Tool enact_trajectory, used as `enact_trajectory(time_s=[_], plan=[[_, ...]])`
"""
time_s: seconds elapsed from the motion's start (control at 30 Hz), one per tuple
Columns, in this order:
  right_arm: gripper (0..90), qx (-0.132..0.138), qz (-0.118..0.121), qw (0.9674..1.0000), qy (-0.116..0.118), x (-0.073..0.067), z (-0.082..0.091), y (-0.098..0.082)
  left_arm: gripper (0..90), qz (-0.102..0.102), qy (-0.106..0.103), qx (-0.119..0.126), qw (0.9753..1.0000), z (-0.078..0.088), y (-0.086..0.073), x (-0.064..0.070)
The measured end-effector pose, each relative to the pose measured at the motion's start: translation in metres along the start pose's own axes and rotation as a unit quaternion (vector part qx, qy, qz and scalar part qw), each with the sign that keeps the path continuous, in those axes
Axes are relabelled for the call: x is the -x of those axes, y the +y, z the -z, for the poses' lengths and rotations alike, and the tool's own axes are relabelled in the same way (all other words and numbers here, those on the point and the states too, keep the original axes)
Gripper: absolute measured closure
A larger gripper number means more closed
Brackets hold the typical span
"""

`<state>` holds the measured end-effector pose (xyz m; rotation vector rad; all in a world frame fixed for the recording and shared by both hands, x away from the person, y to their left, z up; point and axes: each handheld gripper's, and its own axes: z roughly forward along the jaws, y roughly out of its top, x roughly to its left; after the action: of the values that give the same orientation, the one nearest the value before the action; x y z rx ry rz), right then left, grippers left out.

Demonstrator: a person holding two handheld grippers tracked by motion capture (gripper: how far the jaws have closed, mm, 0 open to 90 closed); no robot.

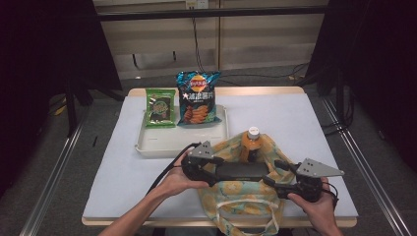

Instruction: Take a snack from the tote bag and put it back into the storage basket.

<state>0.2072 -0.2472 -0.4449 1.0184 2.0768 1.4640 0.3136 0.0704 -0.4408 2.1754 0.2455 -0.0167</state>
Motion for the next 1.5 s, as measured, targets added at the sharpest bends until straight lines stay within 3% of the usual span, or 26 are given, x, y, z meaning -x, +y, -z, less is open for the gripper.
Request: enact_trajectory(time_s=[0.07,0.13,0.33,0.63,0.73,0.9,1.0,1.1,1.5], plan=[[30.6,0.000,-0.001,1.0000,0.000,0.000,0.000,0.000,28.1,0.004,0.005,0.004,1.0000,0.002,-0.003,-0.002],[30.4,-0.002,0.000,1.0000,0.000,-0.001,-0.001,-0.001,28.0,0.007,0.002,0.007,0.9999,0.004,-0.006,-0.003],[29.1,-0.002,0.000,1.0000,0.003,-0.001,-0.001,-0.001,21.9,0.003,-0.004,-0.021,0.9998,-0.004,-0.010,-0.002],[27.0,-0.005,-0.002,1.0000,0.001,0.001,-0.001,-0.002,21.1,-0.035,-0.018,-0.045,0.9983,-0.019,-0.005,0.011],[26.9,-0.005,-0.002,1.0000,0.001,0.001,-0.001,-0.002,27.0,-0.035,-0.020,-0.046,0.9981,-0.020,0.000,0.014],[26.5,-0.005,-0.001,1.0000,0.002,0.001,-0.001,-0.002,34.6,-0.031,-0.028,-0.023,0.9989,-0.020,0.013,0.010],[26.4,-0.005,-0.001,1.0000,0.002,0.001,-0.001,-0.002,38.2,-0.026,-0.035,-0.033,0.9985,-0.031,0.016,0.010],[26.1,-0.005,-0.004,1.0000,0.001,0.001,0.000,-0.002,36.6,-0.042,-0.031,-0.055,0.9971,-0.042,0.014,0.012],[23.8,-0.007,0.000,1.0000,0.002,0.001,0.001,-0.003,39.8,-0.059,-0.024,-0.081,0.9947,-0.052,0.013,0.014]])
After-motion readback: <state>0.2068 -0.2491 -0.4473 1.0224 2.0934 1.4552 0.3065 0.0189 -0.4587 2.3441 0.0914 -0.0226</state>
